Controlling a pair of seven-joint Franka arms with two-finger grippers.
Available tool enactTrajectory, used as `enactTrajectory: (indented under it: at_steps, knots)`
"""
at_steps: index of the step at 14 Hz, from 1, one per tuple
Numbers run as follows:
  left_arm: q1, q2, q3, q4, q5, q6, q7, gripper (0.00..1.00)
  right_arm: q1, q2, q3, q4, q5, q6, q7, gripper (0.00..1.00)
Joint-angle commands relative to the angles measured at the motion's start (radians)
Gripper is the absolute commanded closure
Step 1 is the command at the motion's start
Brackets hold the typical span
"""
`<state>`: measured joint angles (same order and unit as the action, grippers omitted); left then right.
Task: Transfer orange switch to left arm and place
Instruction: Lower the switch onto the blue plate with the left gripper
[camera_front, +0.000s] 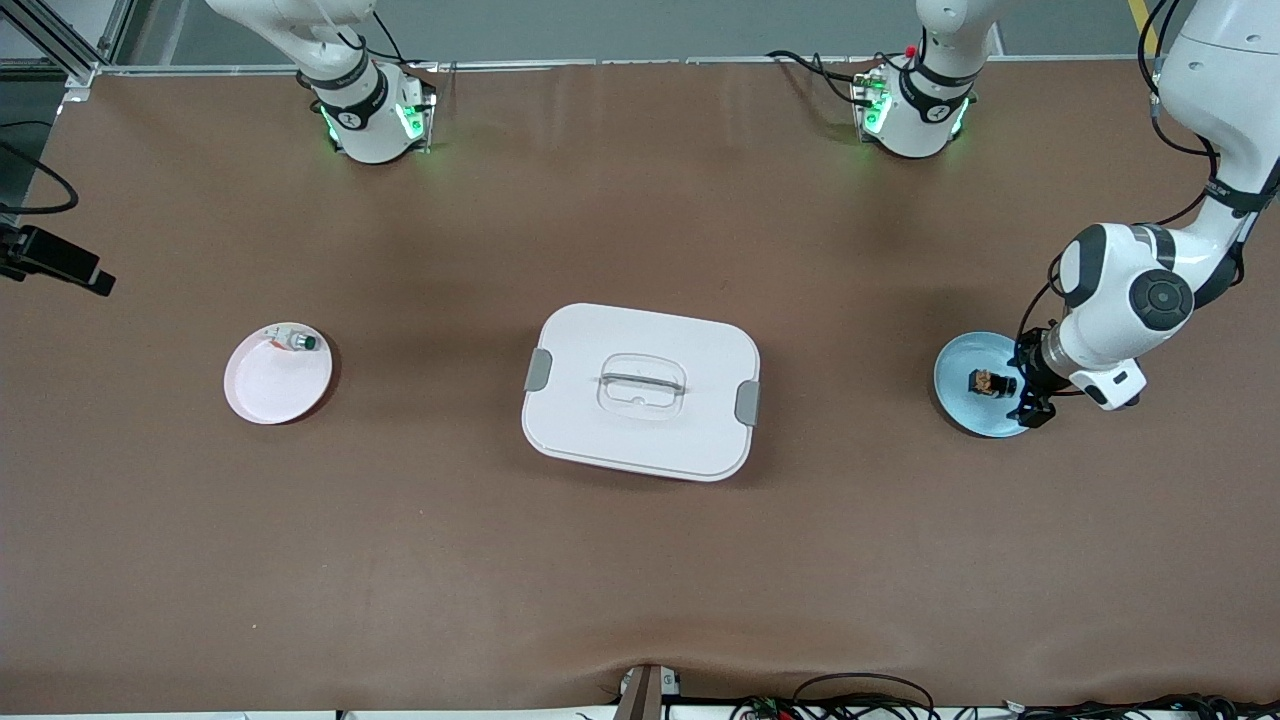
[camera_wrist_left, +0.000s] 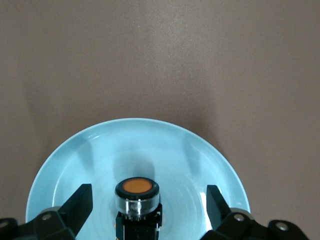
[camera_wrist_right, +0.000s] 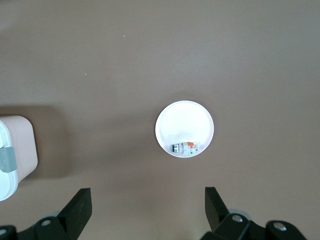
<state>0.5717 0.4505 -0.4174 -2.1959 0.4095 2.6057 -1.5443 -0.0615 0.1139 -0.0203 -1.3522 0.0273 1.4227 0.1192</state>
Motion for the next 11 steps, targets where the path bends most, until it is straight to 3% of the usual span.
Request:
enactTrajectory:
  at_steps: [1, 11]
  knots:
    - [0.004, 0.0, -0.006, 0.01, 0.029, 0.005, -0.033, 0.0, 0.002, -0.014, 0.005, 0.001, -0.018, -0.011, 0.008, 0.0]
    - [-0.055, -0.013, 0.0, 0.015, 0.016, 0.008, -0.063, 0.0, 0.029, -0.014, 0.005, 0.002, -0.017, 0.011, 0.014, 0.0]
